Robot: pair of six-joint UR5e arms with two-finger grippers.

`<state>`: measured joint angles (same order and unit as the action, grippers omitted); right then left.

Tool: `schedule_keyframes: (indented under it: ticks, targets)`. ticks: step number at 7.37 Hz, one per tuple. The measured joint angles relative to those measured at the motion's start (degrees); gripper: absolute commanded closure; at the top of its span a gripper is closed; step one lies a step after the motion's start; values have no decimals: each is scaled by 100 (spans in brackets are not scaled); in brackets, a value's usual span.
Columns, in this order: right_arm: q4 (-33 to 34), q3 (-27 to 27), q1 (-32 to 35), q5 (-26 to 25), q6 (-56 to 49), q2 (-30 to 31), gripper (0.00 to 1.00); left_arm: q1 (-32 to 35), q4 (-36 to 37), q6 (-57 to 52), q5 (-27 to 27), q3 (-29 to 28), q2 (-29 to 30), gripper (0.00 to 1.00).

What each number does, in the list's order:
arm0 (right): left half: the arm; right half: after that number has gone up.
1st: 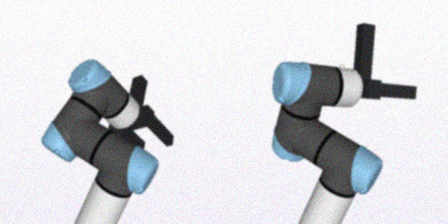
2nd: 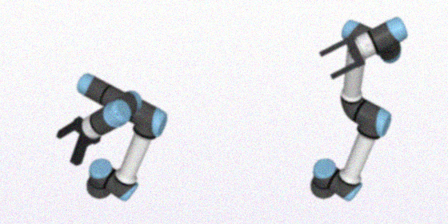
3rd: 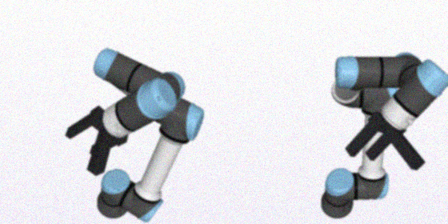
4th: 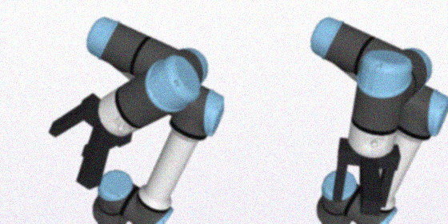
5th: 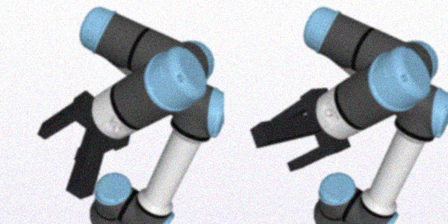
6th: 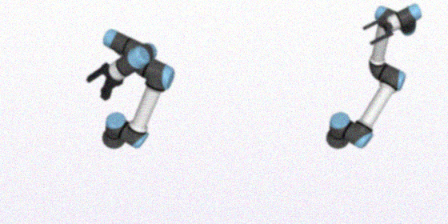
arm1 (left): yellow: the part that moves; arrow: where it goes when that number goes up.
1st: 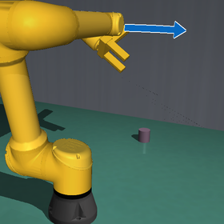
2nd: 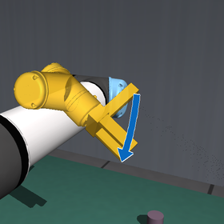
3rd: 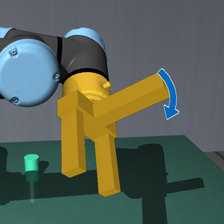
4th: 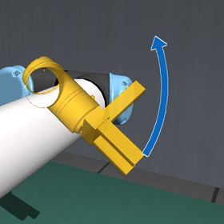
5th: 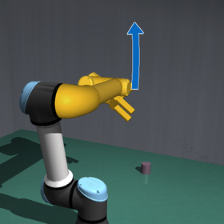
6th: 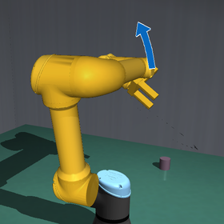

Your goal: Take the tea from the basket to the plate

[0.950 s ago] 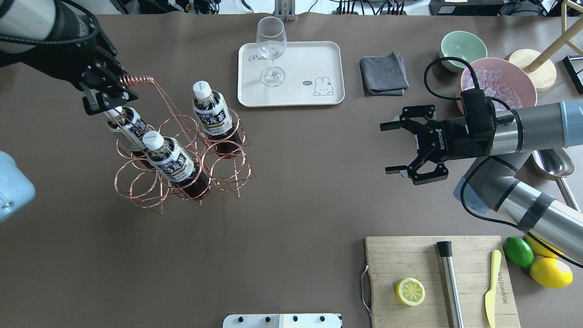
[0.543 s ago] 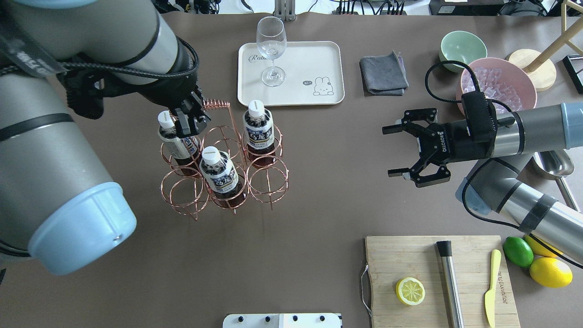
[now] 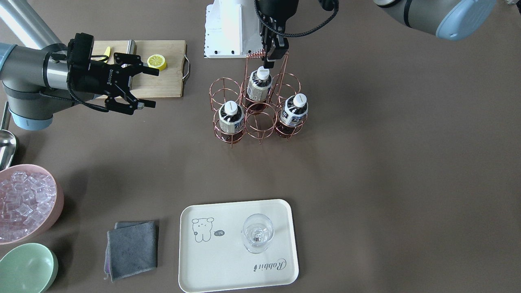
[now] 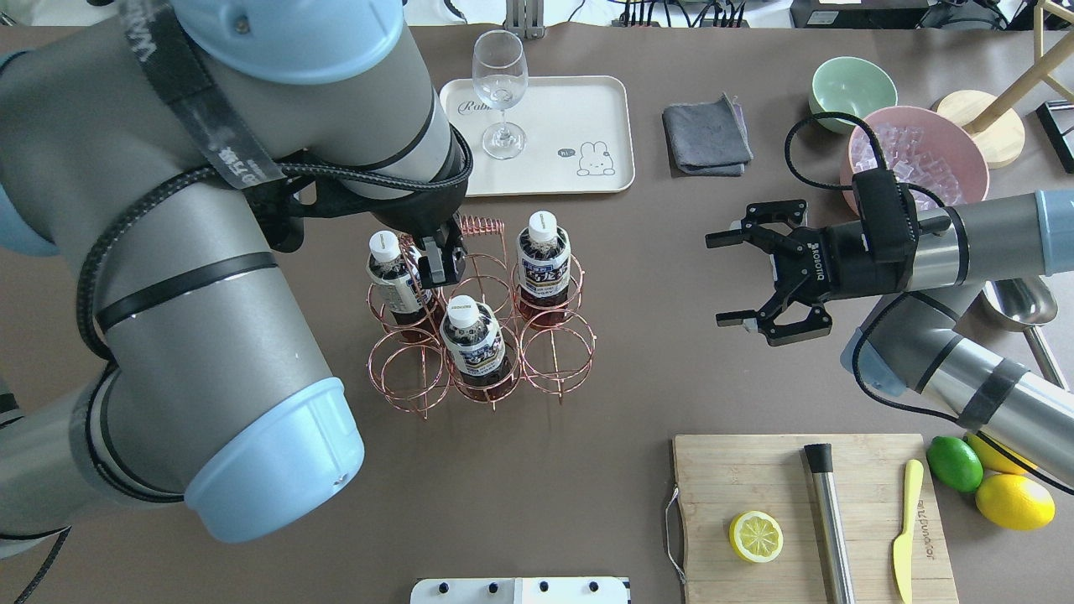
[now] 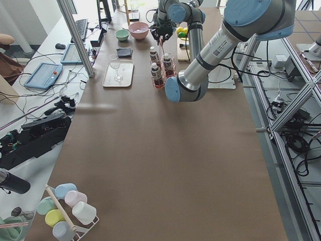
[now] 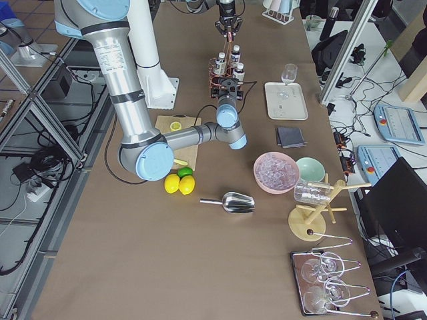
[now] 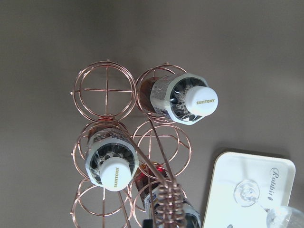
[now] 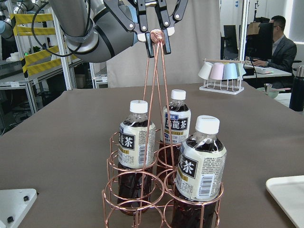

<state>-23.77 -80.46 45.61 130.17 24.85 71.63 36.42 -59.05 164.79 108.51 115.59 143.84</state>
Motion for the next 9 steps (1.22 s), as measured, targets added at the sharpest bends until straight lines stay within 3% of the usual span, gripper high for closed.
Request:
schedule_keyframes:
  ticks: [9]
  targets:
    - [8, 4, -7, -25, 2, -9, 1, -215, -322, 132, -145, -729, 506, 100]
